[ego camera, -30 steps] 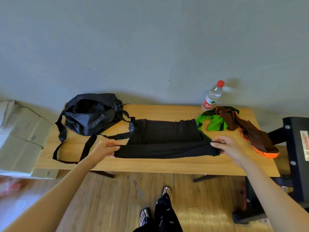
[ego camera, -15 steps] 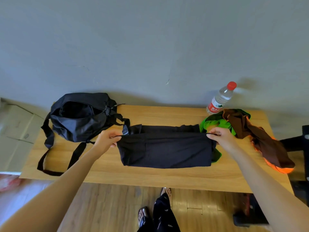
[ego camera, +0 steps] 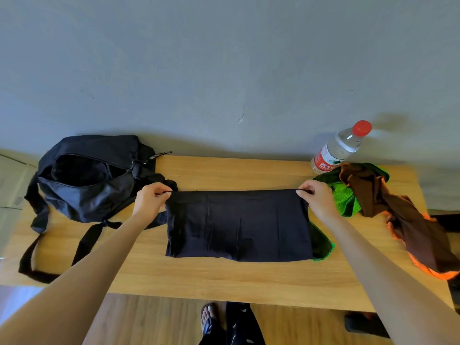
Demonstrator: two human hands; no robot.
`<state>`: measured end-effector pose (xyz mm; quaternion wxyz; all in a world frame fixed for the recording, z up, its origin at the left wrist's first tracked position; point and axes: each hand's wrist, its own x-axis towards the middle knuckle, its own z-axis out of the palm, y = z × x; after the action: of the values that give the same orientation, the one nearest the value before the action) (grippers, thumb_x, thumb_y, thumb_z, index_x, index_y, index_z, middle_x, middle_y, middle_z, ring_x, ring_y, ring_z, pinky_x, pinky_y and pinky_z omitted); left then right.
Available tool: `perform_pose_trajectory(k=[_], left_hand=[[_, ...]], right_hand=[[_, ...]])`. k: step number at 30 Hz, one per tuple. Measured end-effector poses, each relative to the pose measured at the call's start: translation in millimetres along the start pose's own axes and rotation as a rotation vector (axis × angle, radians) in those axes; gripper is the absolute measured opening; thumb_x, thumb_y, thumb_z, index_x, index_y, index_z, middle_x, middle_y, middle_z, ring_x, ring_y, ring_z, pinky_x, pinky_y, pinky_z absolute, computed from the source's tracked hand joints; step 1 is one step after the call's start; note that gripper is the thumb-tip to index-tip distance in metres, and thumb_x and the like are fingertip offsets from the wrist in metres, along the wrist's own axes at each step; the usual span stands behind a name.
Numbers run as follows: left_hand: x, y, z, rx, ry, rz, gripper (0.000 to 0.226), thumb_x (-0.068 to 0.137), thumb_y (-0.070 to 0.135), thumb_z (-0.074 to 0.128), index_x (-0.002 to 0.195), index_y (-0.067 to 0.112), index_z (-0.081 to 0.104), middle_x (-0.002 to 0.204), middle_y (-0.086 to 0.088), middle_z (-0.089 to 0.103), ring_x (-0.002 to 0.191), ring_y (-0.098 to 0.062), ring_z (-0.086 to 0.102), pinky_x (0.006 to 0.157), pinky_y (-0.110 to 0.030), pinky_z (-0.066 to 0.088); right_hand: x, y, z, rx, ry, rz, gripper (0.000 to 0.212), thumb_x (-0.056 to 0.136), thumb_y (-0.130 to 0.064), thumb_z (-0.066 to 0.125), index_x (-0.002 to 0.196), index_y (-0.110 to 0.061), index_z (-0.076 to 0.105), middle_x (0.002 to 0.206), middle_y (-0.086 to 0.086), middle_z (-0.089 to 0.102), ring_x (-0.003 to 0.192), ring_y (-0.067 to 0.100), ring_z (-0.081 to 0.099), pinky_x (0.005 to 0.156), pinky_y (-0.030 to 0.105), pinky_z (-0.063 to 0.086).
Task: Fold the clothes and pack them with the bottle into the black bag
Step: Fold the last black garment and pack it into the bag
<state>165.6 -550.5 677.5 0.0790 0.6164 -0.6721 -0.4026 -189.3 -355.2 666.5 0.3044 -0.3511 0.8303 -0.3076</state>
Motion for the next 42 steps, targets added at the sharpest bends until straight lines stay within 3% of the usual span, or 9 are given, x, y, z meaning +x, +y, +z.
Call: perform_pose_trajectory(k=[3,6,9,13,15,19,28,33,42], left_hand=[[-7.2,7.2,12.1,-0.009,0.079,0.02,0.032,0.089,0.007,0.061,0.119,0.011,0.054,0.113,-0.006,0.056,0.078,-0.014,0.055,0.07,-0.025,0.045],[-27.0,17.1,32.5,0.092,0.084,0.173,0.04,0.087,0.01,0.063,0.124,0.011,0.05,0.118,-0.004,0.049,0.083,-0.006,0.051,0.075,-0.024,0.043],[-49.3,16.5,61.1,0.287,-0.036,0.397,0.051,0.085,0.017,0.066,0.132,0.018,0.048,0.127,-0.003,0.046,0.115,-0.017,0.045,0.093,-0.038,0.045],[-66.8,8.9,98.0,0.609,-0.254,0.506,0.075,0.089,0.035,0.06,0.149,0.032,0.016,0.158,-0.003,0.009,0.146,-0.023,0.0,0.114,-0.052,0.01],[-70.1,1.8,113.5,0.732,-0.318,0.522,0.082,0.089,0.045,0.055,0.146,0.039,-0.004,0.158,0.0,-0.01,0.142,-0.023,-0.019,0.111,-0.059,-0.004],[-69.7,-4.5,133.3,0.859,-0.333,0.558,0.087,0.087,0.054,0.051,0.137,0.048,-0.02,0.15,0.001,-0.03,0.139,-0.03,-0.027,0.102,-0.065,-0.01],[-66.5,26.9,161.6,0.925,-0.365,0.603,0.085,0.089,0.058,0.042,0.133,0.044,-0.03,0.145,0.0,-0.04,0.132,-0.027,-0.039,0.098,-0.063,-0.016],[-64.3,38.8,173.2,0.932,-0.384,0.643,0.085,0.089,0.058,0.043,0.134,0.046,-0.028,0.147,-0.001,-0.037,0.136,-0.03,-0.033,0.099,-0.064,-0.015],[-62.7,35.6,154.9,0.854,-0.305,0.653,0.085,0.089,0.053,0.049,0.142,0.039,-0.016,0.156,-0.003,-0.021,0.139,-0.025,-0.027,0.108,-0.059,-0.011]], right_hand=[[-2.6,6.4,6.1,-0.07,0.045,-0.024,0.007,0.085,-0.004,0.064,0.086,-0.01,0.062,0.085,0.004,0.062,0.079,0.017,0.056,0.072,0.026,0.039],[-10.3,17.2,7.9,-0.331,0.132,-0.095,0.027,0.086,-0.012,0.066,0.112,-0.01,0.061,0.114,0.013,0.055,0.108,0.029,0.049,0.086,0.033,0.04],[-20.0,31.5,9.9,-0.528,0.156,-0.143,0.047,0.087,-0.02,0.065,0.132,-0.014,0.053,0.14,0.017,0.042,0.131,0.039,0.033,0.104,0.049,0.033],[-26.4,57.1,8.3,-0.592,0.001,0.011,0.055,0.098,-0.033,0.045,0.149,-0.024,0.025,0.158,0.008,0.015,0.144,0.038,0.005,0.115,0.051,0.011],[-29.7,70.2,3.5,-0.655,-0.028,0.024,0.059,0.098,-0.036,0.042,0.15,-0.026,0.016,0.159,0.005,0.007,0.145,0.037,0.001,0.116,0.051,0.007],[-34.9,88.5,-9.4,-0.7,-0.03,0.037,0.066,0.095,-0.041,0.045,0.15,-0.029,0.01,0.16,0.002,0.003,0.144,0.039,0.001,0.115,0.054,0.004],[-43.7,124.5,-60.8,-0.655,-0.026,0.195,0.066,0.096,-0.039,0.045,0.15,-0.031,0.008,0.16,-0.002,-0.002,0.144,0.036,-0.002,0.115,0.053,0.002],[-49.6,135.1,-79.1,-0.612,-0.032,0.192,0.069,0.094,-0.029,0.054,0.15,-0.026,0.013,0.16,0.003,0.003,0.145,0.034,-0.002,0.115,0.051,0.002],[-44.6,90.7,-41.6,-0.556,0.182,-0.155,0.057,0.088,0.003,0.055,0.141,-0.012,0.041,0.15,0.016,0.033,0.139,0.038,0.024,0.112,0.054,0.02]])
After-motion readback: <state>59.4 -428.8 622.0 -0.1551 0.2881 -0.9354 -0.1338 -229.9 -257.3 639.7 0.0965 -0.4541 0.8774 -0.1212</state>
